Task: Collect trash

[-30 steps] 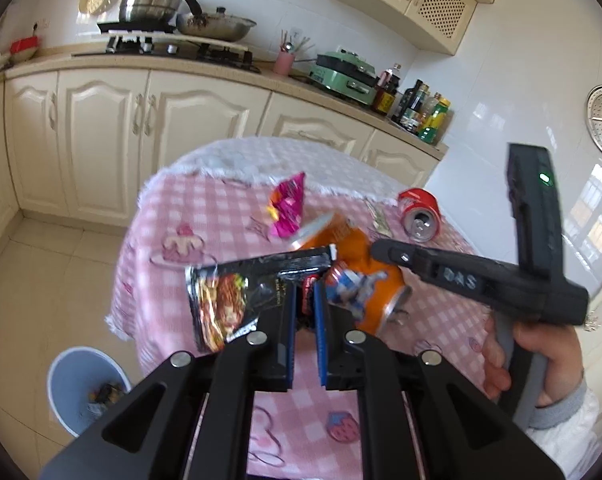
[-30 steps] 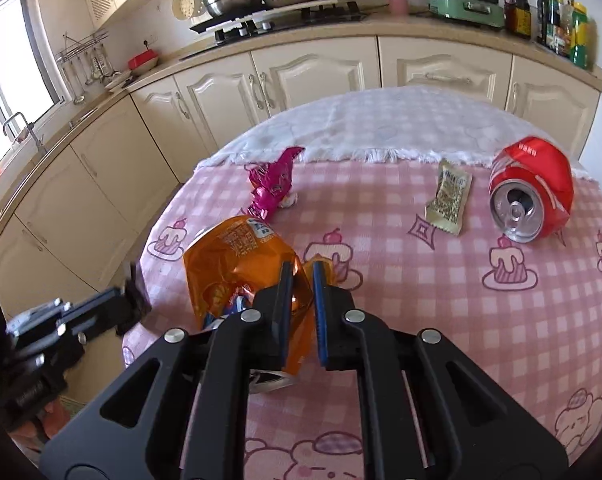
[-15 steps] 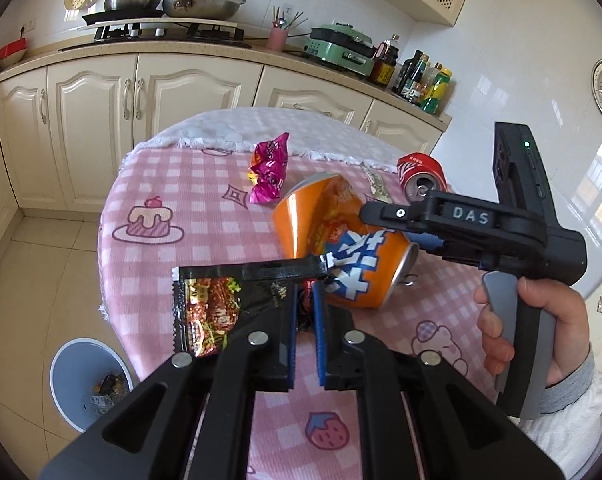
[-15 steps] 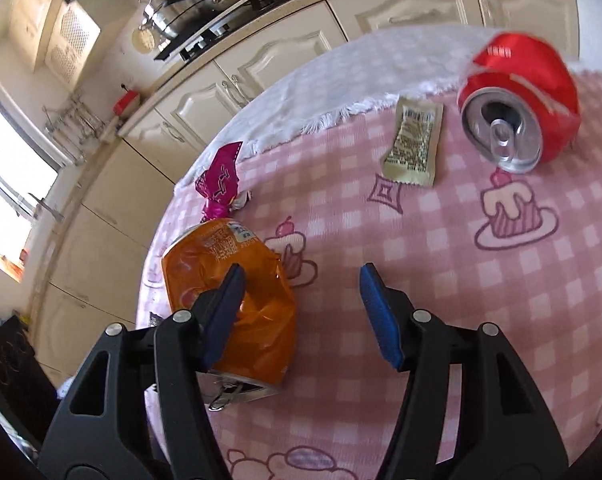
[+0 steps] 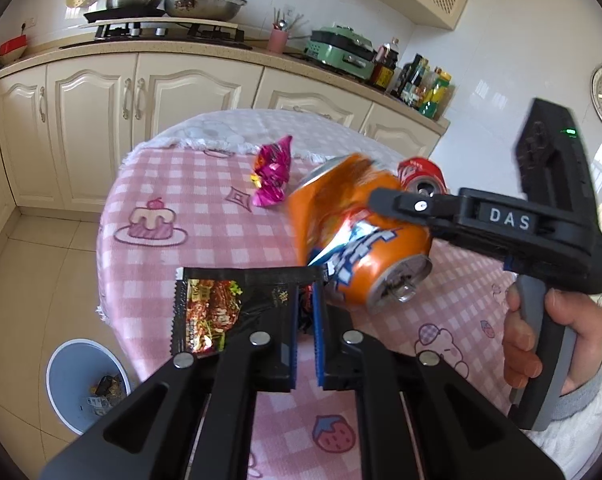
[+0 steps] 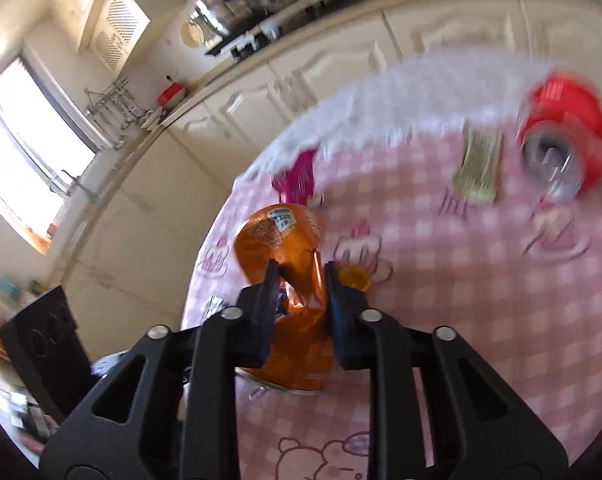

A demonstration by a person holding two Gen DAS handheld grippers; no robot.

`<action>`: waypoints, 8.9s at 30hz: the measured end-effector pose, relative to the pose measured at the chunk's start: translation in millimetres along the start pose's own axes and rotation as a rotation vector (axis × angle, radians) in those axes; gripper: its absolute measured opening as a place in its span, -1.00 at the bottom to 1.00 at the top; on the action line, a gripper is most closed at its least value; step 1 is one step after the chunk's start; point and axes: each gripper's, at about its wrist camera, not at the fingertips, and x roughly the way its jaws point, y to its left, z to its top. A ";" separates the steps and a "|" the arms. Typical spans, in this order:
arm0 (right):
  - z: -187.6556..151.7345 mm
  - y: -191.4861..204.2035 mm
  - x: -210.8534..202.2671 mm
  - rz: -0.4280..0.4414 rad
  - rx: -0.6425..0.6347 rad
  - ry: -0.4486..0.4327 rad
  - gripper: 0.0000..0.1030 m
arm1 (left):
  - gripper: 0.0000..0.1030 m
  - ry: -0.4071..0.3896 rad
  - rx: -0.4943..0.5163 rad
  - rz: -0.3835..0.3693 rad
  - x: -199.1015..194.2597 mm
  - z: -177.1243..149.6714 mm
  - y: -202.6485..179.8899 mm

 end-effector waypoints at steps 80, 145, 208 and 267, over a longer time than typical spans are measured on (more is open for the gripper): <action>-159.3 279.2 363.4 0.072 -0.363 0.394 -0.77 | -0.17 0.012 -0.653 0.392 -46.0 -145.8 408.4; -5.3 -36.4 35.1 -0.261 -0.160 0.079 -0.31 | 0.10 0.078 0.033 0.164 69.2 76.8 -11.5; -143.3 256.4 275.8 0.046 -0.416 0.365 -0.31 | -0.58 0.086 -0.501 0.403 -46.2 -116.2 334.2; -122.7 269.8 254.3 -0.007 -0.442 0.225 -0.02 | 0.19 -0.014 -0.585 0.475 -83.0 -118.2 334.7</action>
